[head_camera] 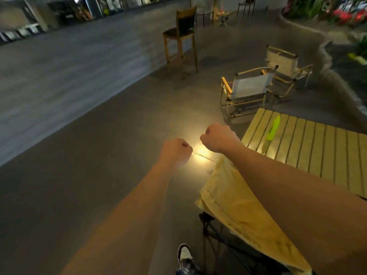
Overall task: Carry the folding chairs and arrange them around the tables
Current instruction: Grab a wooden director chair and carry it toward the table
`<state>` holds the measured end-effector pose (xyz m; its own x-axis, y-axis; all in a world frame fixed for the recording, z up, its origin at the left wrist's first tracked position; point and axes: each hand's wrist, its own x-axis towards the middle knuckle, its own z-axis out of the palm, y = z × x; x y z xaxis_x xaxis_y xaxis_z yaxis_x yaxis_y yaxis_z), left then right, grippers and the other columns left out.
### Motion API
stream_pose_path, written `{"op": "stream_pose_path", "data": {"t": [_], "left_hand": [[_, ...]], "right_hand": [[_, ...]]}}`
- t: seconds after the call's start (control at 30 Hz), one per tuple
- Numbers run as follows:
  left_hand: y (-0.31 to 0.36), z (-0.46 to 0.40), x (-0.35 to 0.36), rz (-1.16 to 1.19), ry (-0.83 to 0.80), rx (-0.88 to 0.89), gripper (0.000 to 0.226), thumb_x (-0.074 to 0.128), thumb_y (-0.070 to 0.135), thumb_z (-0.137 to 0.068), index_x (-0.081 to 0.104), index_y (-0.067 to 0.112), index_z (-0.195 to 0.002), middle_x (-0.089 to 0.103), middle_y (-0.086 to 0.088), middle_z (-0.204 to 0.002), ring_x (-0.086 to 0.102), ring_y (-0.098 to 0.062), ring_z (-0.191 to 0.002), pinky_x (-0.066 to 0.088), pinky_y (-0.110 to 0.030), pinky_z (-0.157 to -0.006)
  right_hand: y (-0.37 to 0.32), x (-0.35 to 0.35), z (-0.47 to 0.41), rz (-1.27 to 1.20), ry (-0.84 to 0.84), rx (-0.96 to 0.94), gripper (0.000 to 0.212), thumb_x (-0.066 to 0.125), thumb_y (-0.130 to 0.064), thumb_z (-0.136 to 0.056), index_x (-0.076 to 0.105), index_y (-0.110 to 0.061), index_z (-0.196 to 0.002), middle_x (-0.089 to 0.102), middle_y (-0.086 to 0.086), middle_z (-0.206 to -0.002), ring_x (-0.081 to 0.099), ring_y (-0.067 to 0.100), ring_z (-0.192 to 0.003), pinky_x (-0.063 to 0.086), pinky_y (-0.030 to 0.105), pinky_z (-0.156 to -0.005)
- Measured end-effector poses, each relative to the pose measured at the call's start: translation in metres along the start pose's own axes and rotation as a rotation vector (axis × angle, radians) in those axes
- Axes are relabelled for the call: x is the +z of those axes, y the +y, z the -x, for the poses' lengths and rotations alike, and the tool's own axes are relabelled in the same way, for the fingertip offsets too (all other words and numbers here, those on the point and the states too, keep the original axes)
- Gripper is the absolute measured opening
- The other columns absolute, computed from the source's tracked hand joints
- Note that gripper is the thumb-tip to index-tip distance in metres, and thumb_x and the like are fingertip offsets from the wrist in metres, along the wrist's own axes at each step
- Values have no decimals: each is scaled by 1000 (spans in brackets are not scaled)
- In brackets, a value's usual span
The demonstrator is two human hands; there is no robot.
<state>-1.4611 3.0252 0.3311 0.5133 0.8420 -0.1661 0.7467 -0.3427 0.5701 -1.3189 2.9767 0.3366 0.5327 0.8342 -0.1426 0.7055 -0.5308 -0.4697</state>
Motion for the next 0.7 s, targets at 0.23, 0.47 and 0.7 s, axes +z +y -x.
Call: {"op": "stream_pose_path", "data": {"t": [0.23,0.47,0.7], "left_hand": [[-41,-181,-64,-75,-10,-33,19,49,25,-87,67,24,-79,70,1,-80,64,-21,-78,43,-21,-65],[-52,-356,-110,-75,-2,54,21,51,24,-88,72,25,-90,66,3,-84,57,-19,-78,43,-22,-68],[-49,-544,-145,-44,-95,176,21,52,25,-87,73,26,-87,71,0,-89,62,-25,-90,51,-26,-78]], "right_hand": [[-76,33,-177,-144,-34,118,15,51,-29,-83,56,-15,-81,57,5,-82,59,26,-79,43,29,-64],[-118,21,-322,-133,0,194,16,49,-31,-83,55,-18,-77,59,7,-87,62,29,-86,46,30,-68],[-141,-1,-477,-140,48,374,39,49,-33,-91,62,-12,-122,62,15,-119,61,34,-104,51,39,-89]]}}
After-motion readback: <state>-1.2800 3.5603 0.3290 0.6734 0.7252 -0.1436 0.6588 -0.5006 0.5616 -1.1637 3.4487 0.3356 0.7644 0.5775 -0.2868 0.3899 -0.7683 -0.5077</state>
